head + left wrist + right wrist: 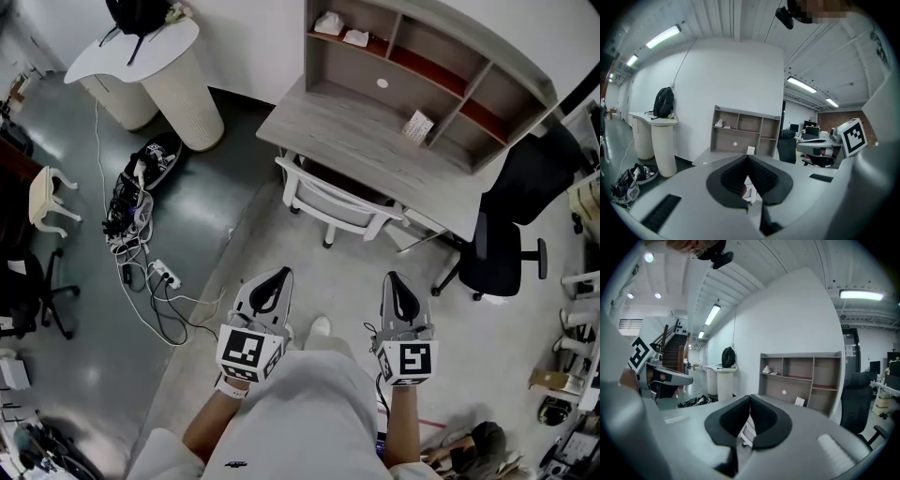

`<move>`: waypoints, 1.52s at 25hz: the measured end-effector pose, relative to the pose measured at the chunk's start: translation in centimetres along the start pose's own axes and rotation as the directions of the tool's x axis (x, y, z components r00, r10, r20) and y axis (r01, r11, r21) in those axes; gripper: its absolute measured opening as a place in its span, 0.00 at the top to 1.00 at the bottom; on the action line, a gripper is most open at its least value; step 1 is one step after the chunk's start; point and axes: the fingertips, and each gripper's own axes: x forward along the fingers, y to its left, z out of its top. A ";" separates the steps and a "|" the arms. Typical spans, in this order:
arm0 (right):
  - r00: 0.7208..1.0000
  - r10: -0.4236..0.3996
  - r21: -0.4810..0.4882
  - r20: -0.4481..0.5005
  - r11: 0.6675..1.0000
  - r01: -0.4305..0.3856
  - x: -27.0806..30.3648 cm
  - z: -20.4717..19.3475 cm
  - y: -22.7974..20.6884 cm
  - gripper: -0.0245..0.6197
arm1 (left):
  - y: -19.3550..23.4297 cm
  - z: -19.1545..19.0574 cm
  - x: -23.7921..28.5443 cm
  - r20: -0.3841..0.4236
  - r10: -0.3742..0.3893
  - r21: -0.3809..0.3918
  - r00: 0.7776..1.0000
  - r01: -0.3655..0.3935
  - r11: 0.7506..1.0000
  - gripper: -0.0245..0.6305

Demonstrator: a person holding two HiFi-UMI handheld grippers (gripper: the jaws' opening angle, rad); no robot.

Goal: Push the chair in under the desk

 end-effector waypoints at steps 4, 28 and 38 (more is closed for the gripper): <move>1.000 0.014 0.001 -0.005 1.000 -0.014 -1.7 -0.3 -0.1 0.94 | -0.6 -0.2 -1.9 0.017 0.007 -0.008 1.000 -0.007 1.000 0.95; 0.988 0.153 -0.097 -0.021 0.983 -0.154 -2.2 0.3 3.0 0.94 | -2.5 1.7 -2.8 0.078 0.010 0.027 0.997 -0.012 1.000 0.95; 0.977 0.212 -0.117 0.025 0.971 -0.208 -0.3 1.7 5.9 0.94 | -2.3 0.8 -3.3 0.048 -0.006 0.024 0.999 0.005 1.000 0.95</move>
